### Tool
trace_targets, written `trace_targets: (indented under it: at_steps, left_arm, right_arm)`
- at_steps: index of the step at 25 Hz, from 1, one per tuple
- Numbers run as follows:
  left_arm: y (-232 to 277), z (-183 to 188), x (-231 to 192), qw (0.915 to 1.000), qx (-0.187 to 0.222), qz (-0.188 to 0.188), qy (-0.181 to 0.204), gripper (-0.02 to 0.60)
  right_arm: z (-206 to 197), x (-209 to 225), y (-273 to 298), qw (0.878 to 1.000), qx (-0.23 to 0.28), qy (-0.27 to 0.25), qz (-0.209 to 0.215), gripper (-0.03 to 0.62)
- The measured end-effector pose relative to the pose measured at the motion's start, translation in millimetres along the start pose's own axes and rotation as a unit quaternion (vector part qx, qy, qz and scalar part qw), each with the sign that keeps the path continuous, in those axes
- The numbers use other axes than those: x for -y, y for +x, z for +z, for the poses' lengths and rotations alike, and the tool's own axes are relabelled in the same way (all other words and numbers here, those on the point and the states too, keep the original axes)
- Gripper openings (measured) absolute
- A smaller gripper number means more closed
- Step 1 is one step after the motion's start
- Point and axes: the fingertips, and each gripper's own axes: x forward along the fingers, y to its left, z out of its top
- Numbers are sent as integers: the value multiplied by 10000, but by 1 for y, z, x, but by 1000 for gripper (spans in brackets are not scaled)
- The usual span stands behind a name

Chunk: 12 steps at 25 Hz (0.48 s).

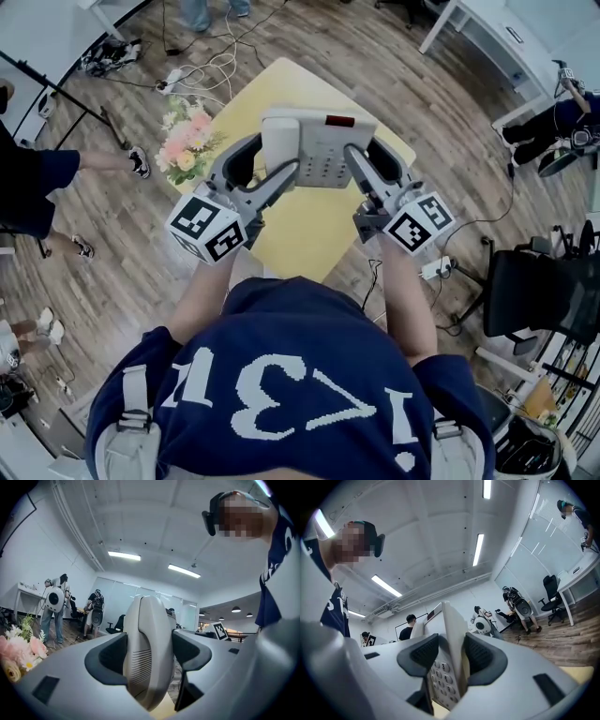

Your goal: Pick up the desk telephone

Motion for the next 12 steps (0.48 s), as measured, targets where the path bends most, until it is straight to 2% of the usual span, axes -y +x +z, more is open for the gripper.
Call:
trace_targets:
  at_steps: [12]
  left_arm:
    - [-3,10,3,9998,83,8,158,313]
  right_arm:
    - [6,-5,0,10000,79,-7,60,195]
